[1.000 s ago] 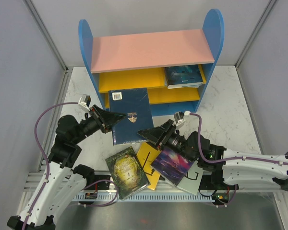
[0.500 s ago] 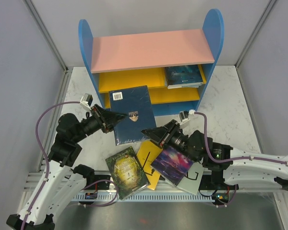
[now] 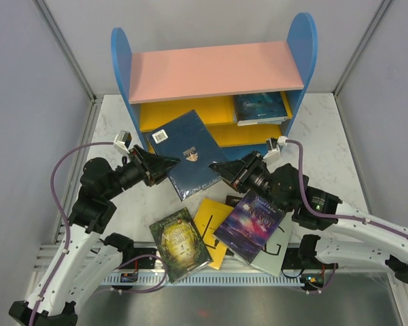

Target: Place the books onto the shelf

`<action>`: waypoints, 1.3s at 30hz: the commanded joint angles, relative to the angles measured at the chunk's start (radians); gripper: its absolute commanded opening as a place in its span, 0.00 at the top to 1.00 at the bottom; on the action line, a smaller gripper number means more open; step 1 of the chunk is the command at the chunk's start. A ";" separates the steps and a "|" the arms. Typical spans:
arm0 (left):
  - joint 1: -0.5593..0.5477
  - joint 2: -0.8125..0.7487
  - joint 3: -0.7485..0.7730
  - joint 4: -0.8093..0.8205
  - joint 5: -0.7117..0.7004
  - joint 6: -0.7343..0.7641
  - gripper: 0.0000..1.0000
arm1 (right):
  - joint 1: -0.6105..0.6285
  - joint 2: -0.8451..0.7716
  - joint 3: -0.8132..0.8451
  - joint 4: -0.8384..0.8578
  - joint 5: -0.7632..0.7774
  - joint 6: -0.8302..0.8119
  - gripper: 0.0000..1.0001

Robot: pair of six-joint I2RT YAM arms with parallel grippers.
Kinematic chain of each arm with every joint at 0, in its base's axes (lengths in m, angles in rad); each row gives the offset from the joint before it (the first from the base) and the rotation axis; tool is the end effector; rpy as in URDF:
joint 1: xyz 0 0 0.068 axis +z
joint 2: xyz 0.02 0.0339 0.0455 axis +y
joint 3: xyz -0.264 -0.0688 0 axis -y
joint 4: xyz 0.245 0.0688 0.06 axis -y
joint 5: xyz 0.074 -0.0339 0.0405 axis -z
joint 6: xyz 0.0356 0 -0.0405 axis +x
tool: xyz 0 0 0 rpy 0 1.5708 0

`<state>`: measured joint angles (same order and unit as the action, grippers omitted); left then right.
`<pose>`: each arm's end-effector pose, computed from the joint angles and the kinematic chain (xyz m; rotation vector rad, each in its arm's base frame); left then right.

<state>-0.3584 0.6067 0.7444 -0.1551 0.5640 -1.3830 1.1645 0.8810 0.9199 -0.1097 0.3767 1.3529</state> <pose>0.1260 -0.0675 0.3553 -0.4441 1.8555 -1.7217 0.0916 0.1797 0.3790 0.5077 1.8348 1.5521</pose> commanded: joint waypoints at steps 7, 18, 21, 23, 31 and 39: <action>0.013 0.036 0.052 -0.024 0.013 0.168 0.67 | -0.222 0.012 0.135 0.070 -0.009 -0.063 1.00; 0.013 0.024 0.065 -0.038 0.027 0.182 0.00 | -0.361 0.019 0.139 0.102 -0.100 -0.025 1.00; 0.015 0.018 0.067 -0.047 0.027 0.187 0.00 | -0.414 0.012 0.126 0.151 -0.136 -0.002 1.00; 0.015 0.013 0.062 -0.049 0.028 0.187 0.00 | -0.434 0.000 0.120 0.157 -0.150 0.011 1.00; 0.013 -0.002 0.053 -0.063 0.034 0.190 0.00 | -0.535 -0.019 0.071 0.226 -0.179 0.081 1.00; 0.013 -0.012 0.053 -0.070 0.046 0.190 0.01 | -0.646 0.041 0.076 0.304 -0.180 0.167 1.00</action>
<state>-0.3489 0.6056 0.7715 -0.2192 0.5800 -1.2324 0.5629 0.9314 0.9630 -0.0513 0.2031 1.4197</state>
